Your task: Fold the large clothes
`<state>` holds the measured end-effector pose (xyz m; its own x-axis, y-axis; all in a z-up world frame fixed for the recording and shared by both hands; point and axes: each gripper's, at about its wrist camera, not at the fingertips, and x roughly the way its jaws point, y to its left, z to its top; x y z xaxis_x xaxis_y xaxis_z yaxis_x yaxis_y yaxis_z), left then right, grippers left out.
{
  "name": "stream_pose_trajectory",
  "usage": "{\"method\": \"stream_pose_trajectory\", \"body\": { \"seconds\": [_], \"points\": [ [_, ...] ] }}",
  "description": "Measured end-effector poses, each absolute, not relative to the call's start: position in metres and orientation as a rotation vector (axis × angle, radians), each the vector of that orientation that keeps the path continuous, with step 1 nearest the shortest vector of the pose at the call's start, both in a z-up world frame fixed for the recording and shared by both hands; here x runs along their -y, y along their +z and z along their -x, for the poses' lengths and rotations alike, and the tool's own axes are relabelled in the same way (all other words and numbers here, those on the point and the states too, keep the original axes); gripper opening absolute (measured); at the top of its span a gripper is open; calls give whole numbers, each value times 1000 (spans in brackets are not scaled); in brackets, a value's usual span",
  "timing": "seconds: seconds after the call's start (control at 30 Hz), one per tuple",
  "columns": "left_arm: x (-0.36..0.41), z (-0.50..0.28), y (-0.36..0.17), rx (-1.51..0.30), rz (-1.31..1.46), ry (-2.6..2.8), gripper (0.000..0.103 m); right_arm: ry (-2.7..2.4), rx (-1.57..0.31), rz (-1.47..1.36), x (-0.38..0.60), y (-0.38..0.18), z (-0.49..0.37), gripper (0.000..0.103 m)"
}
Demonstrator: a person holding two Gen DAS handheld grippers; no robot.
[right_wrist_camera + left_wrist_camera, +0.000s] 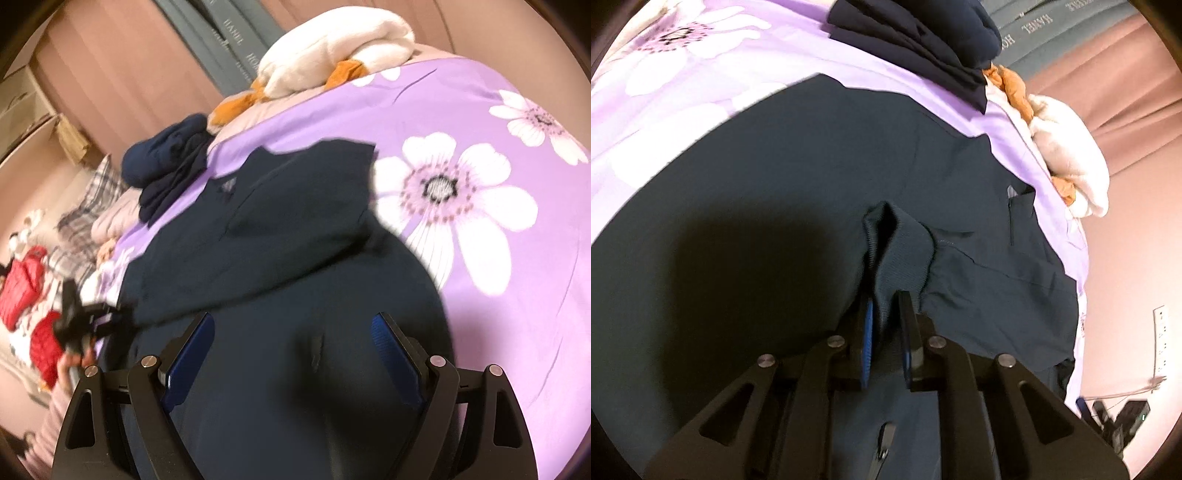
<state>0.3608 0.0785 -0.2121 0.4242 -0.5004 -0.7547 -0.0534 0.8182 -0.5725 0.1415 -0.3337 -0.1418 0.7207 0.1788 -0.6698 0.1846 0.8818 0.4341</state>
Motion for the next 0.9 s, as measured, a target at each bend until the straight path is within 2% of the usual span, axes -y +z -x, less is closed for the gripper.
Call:
{"method": "stream_pose_trajectory", "body": {
  "seconds": [0.13,0.33,0.57,0.63,0.67,0.7,0.73,0.8,0.9],
  "points": [
    [-84,-347,-194,-1085,491,-274,11,-1,-729,-572,366,-132,-165,87],
    [-46,-354,-159,-1003,444,-390,11,-24,-699,-652,404,-143,-222,87],
    [20,-378,-181,-1072,371,-477,11,31,-720,-887,432,-193,-290,86],
    [25,-382,-198,-1116,343,-452,11,100,-710,-911,430,-196,-296,75],
    [24,-383,-204,-1131,338,-441,11,100,-720,-896,429,-197,-299,51],
    [22,-384,-211,-1150,337,-428,11,75,-755,-840,425,-196,-302,22],
    [20,-383,-215,-1159,340,-428,11,51,-797,-782,422,-196,-304,12],
    [19,-383,-219,-1161,342,-439,11,39,-812,-703,422,-191,-301,6],
    [25,-385,-219,-1162,319,-455,11,-28,-785,-703,440,-184,-293,5]
  ]
}}
